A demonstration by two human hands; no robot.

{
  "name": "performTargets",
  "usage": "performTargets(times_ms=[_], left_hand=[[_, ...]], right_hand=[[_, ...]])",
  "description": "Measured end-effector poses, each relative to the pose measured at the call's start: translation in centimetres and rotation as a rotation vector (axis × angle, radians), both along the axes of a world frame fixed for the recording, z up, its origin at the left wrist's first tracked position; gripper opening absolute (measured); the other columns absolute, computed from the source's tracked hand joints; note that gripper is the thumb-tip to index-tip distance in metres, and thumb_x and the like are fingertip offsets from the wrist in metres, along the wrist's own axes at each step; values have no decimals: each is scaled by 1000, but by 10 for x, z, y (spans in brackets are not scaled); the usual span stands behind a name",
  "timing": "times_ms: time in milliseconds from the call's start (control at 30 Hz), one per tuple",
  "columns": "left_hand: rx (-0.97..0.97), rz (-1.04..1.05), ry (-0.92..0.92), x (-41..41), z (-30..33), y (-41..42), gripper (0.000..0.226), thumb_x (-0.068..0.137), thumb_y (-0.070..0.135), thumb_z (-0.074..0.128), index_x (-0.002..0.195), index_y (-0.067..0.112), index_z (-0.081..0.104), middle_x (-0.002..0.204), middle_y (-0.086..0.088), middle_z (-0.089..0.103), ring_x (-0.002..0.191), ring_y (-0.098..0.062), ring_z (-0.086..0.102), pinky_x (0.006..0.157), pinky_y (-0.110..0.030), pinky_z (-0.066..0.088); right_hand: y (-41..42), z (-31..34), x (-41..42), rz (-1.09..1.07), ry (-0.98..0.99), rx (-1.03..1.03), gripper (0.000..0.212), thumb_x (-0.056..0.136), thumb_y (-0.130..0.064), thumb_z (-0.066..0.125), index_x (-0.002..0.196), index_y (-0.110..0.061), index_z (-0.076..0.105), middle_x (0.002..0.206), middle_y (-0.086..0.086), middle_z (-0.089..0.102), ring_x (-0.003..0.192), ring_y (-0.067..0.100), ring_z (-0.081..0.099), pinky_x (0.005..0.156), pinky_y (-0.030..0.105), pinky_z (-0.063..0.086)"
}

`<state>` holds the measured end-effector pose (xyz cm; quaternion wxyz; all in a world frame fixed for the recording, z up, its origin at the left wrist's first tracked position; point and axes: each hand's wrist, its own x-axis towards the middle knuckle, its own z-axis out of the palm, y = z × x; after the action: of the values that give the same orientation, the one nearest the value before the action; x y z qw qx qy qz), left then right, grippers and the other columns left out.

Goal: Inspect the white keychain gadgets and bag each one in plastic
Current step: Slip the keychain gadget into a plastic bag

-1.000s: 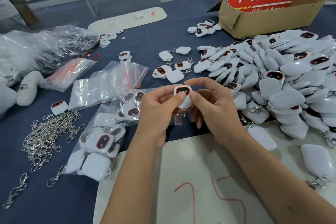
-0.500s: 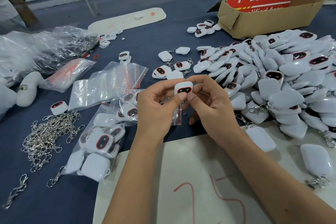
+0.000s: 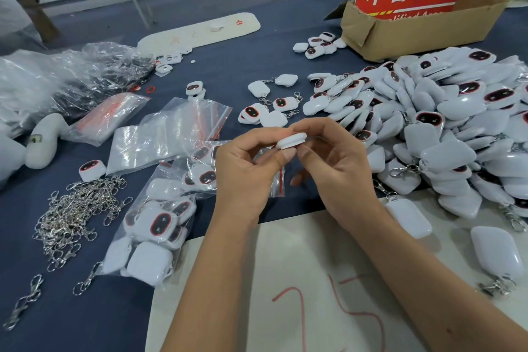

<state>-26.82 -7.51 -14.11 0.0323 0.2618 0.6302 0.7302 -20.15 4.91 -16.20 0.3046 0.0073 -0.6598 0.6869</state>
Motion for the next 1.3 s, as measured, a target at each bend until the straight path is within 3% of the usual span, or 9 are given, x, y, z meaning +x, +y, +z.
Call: performTargets(times_ms=[133,300,400,733,1100,1300], left_hand=[[7,1,-31,-2,-2,-2,28,81,-14,76,103,4,79,99,-5,80,99,-21,75,88,-29,59],[47,-34,-109,-1,-3,-2,32,83,-12,75,101,14,80,101,-4,80,99,-21,76,85,-30,60],[79,-59,-226,-3,-5,-5,29,86,-8,74,107,10,79,105,-12,79,102,-28,75,91,-38,61],[20,-51,-303,-3,-4,-6,24,91,-8,67,112,-1,75,101,-19,78,94,-32,75,93,-47,61],[-19,-105,-288,-1,-2,-7,23,94,-3,67,112,6,77,102,-12,80,92,-21,76,82,-29,61],[-20,-114,-291,0,-2,-7,23,93,-4,67,112,6,77,102,-14,79,93,-23,76,82,-30,61]], right_hand=[[-1,1,1,-11,-15,-11,22,97,2,57,110,-11,69,95,14,72,77,22,68,57,32,58],[-3,4,2,-23,-34,-19,18,97,-4,61,110,-11,71,95,18,71,76,24,69,54,30,55],[-4,4,3,-35,-69,-17,17,95,-9,62,109,-12,72,88,15,71,71,22,68,50,31,54],[-4,4,3,-52,-129,3,13,100,-3,64,103,-13,73,74,6,68,57,22,64,47,32,52],[-3,4,2,-114,-143,29,11,99,-14,69,96,-23,74,70,2,68,51,23,63,43,35,52],[-3,6,4,-133,-153,39,8,99,-14,70,96,-19,74,63,-3,66,47,19,60,43,29,48]])
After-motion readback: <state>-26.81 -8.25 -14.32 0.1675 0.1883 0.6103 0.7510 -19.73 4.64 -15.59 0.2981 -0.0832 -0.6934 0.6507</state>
